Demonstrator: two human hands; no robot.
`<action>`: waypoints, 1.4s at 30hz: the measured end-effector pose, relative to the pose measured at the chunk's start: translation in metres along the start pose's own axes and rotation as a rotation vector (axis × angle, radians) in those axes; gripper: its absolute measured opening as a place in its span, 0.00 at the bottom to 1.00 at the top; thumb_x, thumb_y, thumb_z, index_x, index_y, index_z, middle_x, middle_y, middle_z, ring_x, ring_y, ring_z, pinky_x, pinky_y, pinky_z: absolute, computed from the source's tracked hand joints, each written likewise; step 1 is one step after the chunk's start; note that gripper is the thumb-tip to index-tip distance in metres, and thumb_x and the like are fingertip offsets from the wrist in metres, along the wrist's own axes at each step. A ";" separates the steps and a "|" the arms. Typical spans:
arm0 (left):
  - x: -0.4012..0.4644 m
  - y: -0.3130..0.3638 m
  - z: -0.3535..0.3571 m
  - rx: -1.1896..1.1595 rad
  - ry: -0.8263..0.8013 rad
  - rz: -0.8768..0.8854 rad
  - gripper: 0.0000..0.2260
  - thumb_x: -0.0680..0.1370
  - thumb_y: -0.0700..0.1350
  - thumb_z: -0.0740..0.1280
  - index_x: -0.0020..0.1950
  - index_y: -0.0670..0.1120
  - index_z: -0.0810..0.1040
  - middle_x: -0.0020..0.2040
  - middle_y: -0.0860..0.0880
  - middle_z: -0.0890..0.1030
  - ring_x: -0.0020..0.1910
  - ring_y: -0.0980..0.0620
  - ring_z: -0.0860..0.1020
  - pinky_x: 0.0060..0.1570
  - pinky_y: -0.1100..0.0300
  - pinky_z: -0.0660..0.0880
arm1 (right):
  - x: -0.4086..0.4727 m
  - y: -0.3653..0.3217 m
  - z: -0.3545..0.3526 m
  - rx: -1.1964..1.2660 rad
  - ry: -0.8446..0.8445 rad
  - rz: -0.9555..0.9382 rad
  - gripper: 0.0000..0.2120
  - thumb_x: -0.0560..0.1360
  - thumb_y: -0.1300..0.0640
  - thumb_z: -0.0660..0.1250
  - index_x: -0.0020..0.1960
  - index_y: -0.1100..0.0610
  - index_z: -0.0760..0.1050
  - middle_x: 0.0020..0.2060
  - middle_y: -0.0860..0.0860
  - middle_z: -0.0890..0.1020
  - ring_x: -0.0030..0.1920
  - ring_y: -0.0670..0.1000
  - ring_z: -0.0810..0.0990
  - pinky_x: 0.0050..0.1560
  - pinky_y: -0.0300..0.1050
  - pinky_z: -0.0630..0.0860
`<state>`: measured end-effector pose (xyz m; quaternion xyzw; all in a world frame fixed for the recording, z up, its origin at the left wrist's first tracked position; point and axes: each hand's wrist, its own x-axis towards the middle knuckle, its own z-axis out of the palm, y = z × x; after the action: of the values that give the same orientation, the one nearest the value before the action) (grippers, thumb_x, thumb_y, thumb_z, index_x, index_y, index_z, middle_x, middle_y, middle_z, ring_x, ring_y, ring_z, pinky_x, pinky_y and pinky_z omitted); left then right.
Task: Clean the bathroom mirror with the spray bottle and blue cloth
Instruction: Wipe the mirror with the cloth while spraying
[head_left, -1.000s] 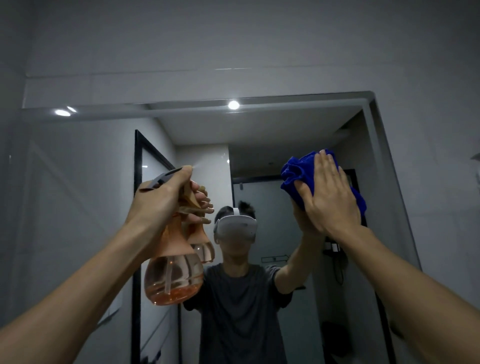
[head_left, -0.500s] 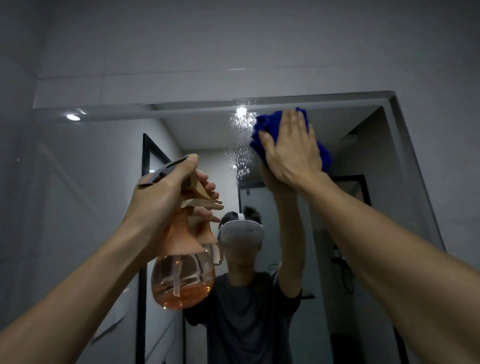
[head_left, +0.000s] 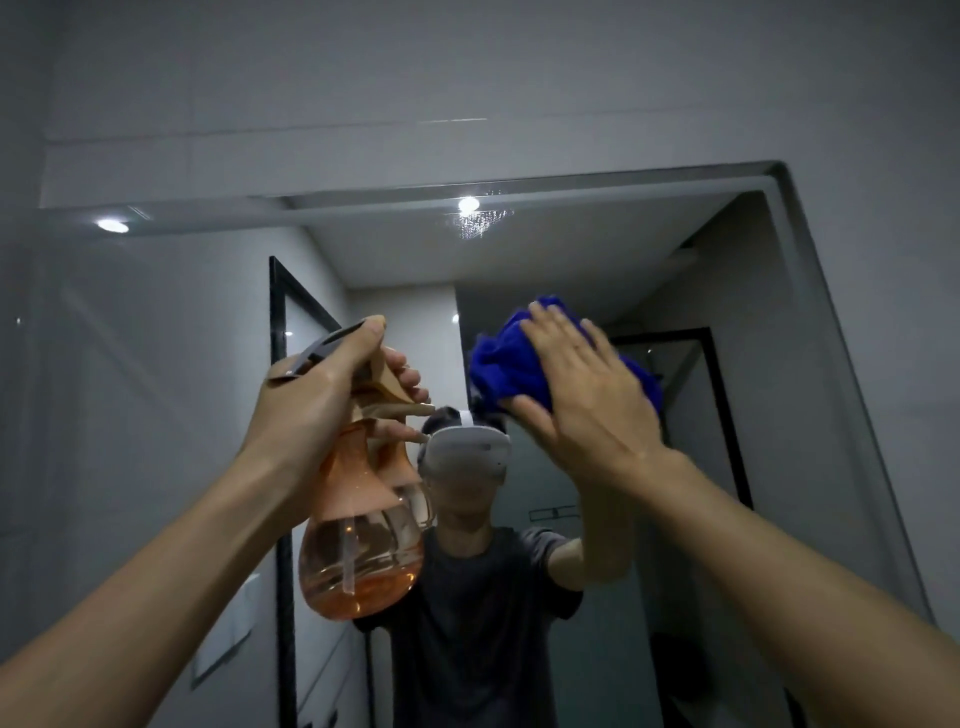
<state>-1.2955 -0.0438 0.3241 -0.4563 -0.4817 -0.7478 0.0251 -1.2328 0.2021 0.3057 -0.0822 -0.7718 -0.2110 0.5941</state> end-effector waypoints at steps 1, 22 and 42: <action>0.000 -0.001 -0.001 0.011 0.010 0.007 0.18 0.78 0.54 0.69 0.53 0.38 0.81 0.46 0.40 0.85 0.41 0.46 0.86 0.37 0.54 0.83 | 0.003 0.014 -0.006 0.040 0.030 0.066 0.35 0.80 0.37 0.56 0.79 0.58 0.56 0.79 0.54 0.59 0.79 0.52 0.56 0.79 0.55 0.51; -0.007 0.001 -0.009 0.088 0.118 0.113 0.15 0.79 0.51 0.66 0.51 0.39 0.80 0.37 0.46 0.86 0.35 0.52 0.85 0.30 0.59 0.81 | 0.085 -0.068 0.007 0.009 0.066 -0.128 0.32 0.82 0.38 0.48 0.80 0.55 0.54 0.79 0.55 0.57 0.79 0.54 0.53 0.78 0.58 0.50; -0.002 -0.003 -0.035 0.105 0.112 0.109 0.16 0.79 0.52 0.66 0.51 0.38 0.80 0.40 0.45 0.86 0.38 0.50 0.85 0.31 0.57 0.82 | 0.125 0.036 -0.024 0.003 0.188 0.450 0.31 0.83 0.44 0.50 0.80 0.61 0.52 0.79 0.59 0.57 0.79 0.58 0.54 0.78 0.56 0.49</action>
<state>-1.3186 -0.0688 0.3167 -0.4373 -0.4923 -0.7435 0.1165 -1.2332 0.2094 0.4376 -0.2313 -0.6757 -0.0791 0.6955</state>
